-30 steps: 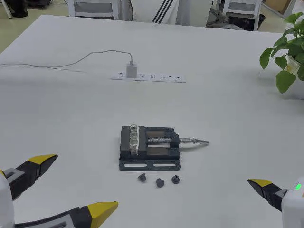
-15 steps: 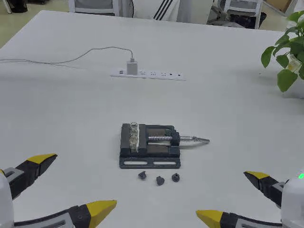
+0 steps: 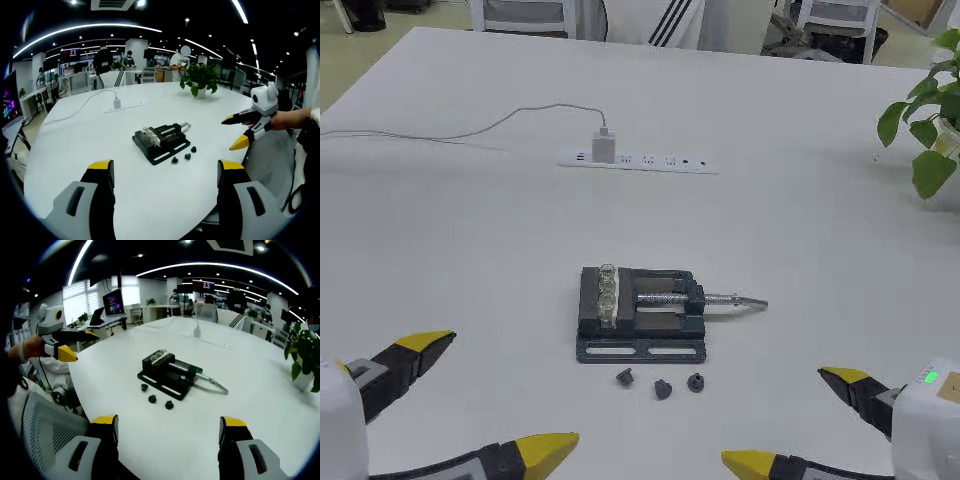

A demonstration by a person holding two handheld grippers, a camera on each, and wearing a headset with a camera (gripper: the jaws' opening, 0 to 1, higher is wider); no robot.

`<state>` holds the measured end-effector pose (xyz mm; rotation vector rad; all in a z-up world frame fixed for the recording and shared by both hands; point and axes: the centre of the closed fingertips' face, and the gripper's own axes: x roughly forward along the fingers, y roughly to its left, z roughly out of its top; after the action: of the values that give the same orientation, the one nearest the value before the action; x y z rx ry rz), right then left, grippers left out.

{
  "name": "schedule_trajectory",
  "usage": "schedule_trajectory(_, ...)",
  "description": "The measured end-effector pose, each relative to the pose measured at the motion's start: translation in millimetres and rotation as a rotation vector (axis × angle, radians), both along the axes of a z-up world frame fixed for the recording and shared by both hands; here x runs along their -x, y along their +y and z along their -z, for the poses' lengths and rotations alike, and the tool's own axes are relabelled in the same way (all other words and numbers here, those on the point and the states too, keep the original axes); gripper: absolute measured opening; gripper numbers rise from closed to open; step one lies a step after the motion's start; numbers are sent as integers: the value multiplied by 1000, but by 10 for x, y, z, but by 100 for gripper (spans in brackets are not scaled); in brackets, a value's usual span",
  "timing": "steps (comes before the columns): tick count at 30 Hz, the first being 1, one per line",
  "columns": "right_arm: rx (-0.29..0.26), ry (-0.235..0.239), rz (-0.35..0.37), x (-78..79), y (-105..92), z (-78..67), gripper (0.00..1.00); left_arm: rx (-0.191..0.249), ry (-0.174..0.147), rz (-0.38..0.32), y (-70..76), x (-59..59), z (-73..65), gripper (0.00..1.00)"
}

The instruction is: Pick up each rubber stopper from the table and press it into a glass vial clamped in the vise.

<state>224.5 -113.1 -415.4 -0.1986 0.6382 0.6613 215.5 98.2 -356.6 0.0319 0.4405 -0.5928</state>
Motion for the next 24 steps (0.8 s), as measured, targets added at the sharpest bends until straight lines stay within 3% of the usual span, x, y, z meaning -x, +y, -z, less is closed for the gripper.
schedule_trajectory(11, 15, -17, 12, -131, 102, 65, 74, 2, -11, -1, -41, -25, -23, 83)
schedule_trajectory(24, 79, -55, -122, -146, 498, 199, 59, 5, -19, -33, -22, -11, -14, 84)
